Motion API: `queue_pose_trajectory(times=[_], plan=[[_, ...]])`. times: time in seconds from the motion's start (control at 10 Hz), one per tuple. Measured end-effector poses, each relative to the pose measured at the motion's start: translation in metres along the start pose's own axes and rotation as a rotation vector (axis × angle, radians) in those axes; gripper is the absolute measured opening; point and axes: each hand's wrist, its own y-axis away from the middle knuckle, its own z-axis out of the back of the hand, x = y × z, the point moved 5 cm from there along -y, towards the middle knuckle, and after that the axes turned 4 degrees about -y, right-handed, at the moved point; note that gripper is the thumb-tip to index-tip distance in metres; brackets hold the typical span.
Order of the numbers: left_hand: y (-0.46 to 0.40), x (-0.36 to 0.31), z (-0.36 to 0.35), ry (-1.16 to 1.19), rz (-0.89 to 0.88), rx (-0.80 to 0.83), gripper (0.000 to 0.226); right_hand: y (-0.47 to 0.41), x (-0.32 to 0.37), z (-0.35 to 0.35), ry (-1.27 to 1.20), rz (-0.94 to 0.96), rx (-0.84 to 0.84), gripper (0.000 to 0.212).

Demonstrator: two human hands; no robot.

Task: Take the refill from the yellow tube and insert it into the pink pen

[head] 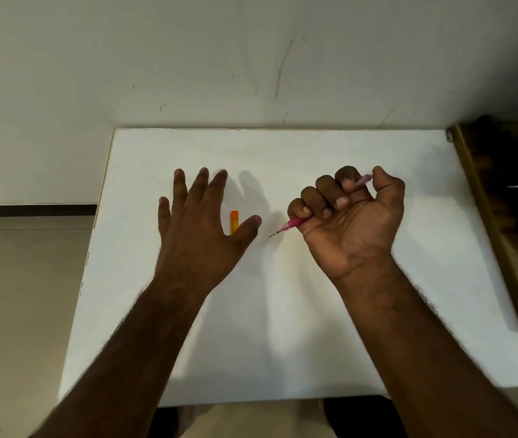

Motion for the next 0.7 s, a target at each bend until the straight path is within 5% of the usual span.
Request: queue_pose_trajectory(times=[0.7], plan=[[0.0004, -0.0001, -0.0007, -0.001, 0.002, 0.004, 0.087, 0.0002, 0.0003, 0.0014, 0.013, 0.018, -0.002, 0.042]])
